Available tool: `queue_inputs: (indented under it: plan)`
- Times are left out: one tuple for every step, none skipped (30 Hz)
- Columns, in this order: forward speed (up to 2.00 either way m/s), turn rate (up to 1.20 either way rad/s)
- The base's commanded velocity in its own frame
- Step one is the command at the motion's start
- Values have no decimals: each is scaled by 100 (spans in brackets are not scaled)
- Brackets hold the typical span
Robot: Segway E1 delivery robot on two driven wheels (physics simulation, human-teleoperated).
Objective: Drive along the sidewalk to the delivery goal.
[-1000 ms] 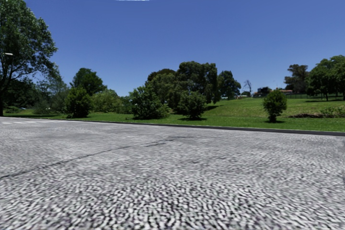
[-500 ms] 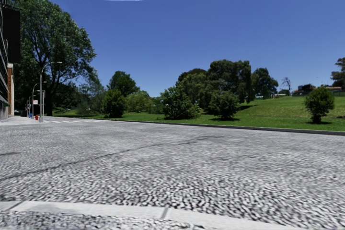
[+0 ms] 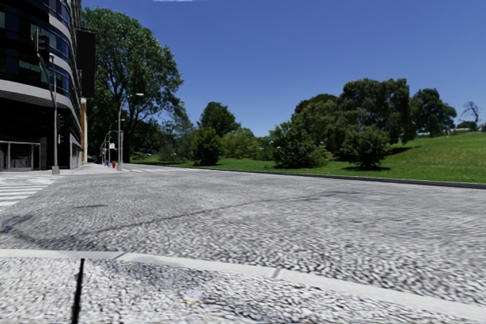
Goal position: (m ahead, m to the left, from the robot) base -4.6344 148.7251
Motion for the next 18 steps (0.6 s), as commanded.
queue_inputs:
  plan:
    - [-85,48]
    - [-85,48]
    - [-85,48]
    - [-85,49]
    - [-85,51]
    - [-85,53]
    - [-85,55]
    - [-85,55]
    - [-85,55]
    - [-85,55]
    - [-85,55]
    - [-85,55]
    - [-85,55]
    - [-85,55]
    - [-85,55]
    - [-85,55]
    - [-86,56]
    - [-86,56]
